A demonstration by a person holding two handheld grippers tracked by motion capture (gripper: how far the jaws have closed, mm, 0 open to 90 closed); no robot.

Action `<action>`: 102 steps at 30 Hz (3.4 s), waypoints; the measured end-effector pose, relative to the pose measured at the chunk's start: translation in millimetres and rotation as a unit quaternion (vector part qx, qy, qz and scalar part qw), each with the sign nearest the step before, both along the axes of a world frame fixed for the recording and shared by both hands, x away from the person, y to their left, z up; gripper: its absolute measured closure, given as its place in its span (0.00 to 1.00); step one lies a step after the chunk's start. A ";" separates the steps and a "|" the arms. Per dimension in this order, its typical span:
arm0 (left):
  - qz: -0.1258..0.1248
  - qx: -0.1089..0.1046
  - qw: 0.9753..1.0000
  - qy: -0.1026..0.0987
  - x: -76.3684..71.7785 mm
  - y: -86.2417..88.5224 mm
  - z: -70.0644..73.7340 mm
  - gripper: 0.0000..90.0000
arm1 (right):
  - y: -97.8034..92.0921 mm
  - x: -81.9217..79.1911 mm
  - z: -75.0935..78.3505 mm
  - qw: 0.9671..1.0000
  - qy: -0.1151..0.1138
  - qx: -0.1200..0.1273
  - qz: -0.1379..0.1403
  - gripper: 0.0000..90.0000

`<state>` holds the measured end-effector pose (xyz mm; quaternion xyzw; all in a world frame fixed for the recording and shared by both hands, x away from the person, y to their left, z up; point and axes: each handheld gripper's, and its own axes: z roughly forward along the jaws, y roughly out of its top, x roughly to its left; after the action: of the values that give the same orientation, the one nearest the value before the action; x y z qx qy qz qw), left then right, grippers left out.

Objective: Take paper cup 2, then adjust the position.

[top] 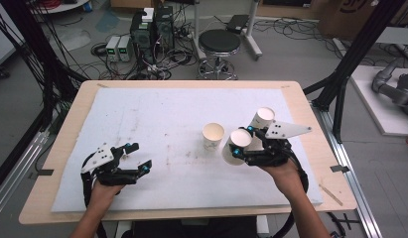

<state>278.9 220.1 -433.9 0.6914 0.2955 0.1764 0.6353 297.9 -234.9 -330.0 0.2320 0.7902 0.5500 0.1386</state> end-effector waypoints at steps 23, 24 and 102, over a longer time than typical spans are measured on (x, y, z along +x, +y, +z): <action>-0.018 -0.009 1.000 -0.006 -3.0 -2.4 5.4 0.19 | 11.5 1.9 -8.9 1.000 -0.002 -0.009 0.012 0.39; -0.024 -0.009 1.000 -0.008 -3.5 -3.9 6.6 0.19 | 13.6 1.4 -10.2 1.000 -0.001 -0.011 0.016 0.39; -0.228 0.048 0.971 -0.046 3.0 -129.7 9.6 0.30 | 77.1 -9.9 -40.1 0.991 0.024 0.011 0.128 0.39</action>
<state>281.9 90.5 -424.3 0.7615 0.0919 0.0722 0.6375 288.0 -157.8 -370.1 0.1434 0.8105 0.5662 0.0454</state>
